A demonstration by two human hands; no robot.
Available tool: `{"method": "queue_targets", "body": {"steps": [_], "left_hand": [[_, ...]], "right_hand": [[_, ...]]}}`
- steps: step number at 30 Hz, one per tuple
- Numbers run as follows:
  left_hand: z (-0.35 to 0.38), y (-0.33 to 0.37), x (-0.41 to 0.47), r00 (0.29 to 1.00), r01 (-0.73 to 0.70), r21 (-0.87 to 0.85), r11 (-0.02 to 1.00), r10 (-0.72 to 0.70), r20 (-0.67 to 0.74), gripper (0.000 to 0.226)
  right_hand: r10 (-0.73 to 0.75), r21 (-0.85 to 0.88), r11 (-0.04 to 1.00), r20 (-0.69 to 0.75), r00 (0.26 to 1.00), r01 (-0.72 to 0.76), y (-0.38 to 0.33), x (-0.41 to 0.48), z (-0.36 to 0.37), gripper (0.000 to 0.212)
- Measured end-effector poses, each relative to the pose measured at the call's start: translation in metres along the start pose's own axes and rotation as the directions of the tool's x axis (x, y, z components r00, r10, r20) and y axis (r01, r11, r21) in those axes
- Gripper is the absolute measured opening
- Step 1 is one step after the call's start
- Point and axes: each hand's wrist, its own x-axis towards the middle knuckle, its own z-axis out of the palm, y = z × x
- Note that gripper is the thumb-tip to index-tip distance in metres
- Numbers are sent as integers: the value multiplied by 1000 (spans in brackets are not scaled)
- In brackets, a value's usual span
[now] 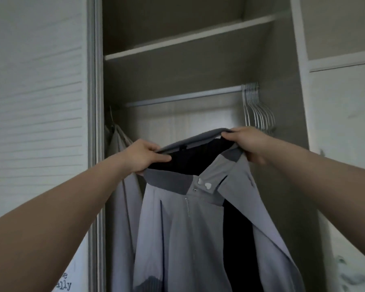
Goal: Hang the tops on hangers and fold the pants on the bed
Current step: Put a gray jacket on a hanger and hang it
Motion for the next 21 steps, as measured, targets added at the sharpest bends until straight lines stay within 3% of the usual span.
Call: {"method": "queue_targets", "body": {"steps": [4, 9, 15, 18, 21], "left_hand": [[-4, 2, 39, 990, -64, 131, 989, 80, -119, 18], [3, 3, 70, 999, -9, 365, 931, -11, 53, 14], [10, 14, 107, 994, 62, 219, 974, -81, 79, 18], [9, 15, 127, 990, 98, 107, 989, -107, 89, 20], [17, 14, 149, 996, 86, -72, 994, -85, 15, 16]], "right_hand": [[-32, -143, 989, -95, 995, 18, -24, 12, 5, 18], [-233, -410, 909, -351, 907, 74, -51, 39, -6, 18], [-265, -564, 825, -421, 867, -22, -57, 74, -29, 5], [-264, -565, 823, -479, 837, -64, -54, 89, -43, 7], [-229, -612, 784, -438, 869, -102, -53, 100, -46, 23]]}}
